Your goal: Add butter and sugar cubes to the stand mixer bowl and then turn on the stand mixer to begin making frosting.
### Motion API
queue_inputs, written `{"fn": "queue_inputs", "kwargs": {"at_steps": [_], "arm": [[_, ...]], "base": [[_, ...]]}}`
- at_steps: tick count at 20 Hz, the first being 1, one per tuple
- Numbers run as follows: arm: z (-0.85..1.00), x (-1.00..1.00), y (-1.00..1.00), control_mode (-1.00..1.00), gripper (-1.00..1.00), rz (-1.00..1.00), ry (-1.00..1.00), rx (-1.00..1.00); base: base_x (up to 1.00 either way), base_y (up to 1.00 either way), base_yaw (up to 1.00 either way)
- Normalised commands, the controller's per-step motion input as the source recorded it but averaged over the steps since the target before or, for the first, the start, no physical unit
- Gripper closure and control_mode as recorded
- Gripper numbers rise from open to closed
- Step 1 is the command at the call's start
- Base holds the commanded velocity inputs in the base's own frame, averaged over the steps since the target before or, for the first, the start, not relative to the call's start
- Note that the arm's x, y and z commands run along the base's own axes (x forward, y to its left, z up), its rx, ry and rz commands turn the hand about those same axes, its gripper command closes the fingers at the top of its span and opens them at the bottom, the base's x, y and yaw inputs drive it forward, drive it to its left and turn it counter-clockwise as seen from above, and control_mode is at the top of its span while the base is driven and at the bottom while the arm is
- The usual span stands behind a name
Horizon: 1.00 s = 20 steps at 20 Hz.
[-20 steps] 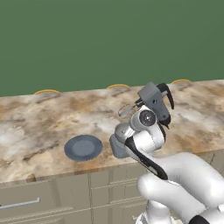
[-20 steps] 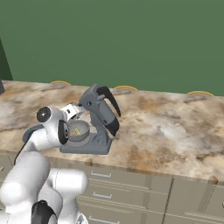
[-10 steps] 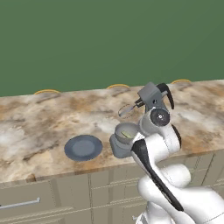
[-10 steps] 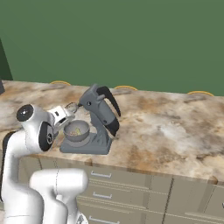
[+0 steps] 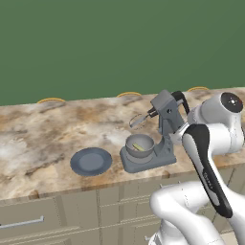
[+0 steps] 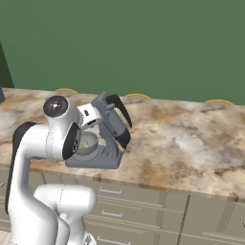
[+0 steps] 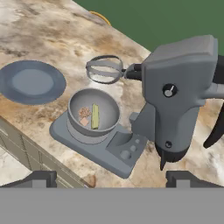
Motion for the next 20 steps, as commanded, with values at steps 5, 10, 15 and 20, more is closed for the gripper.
{"fn": "queue_inputs", "kwargs": {"at_steps": [5,10,15,20], "arm": [[0.34,-0.01,-0.17,-1.00,-1.00,0.00,0.00,0.13],[0.55,0.04,0.32,-1.00,-1.00,-0.16,0.02,0.03],[0.60,0.00,0.17,-1.00,-1.00,-0.33,0.07,0.00],[0.45,0.00,0.00,-1.00,-1.00,-0.34,0.13,0.00]], "base": [[0.00,0.00,0.00],[0.00,0.00,0.00],[0.00,0.00,0.00],[0.00,0.00,0.00]]}}
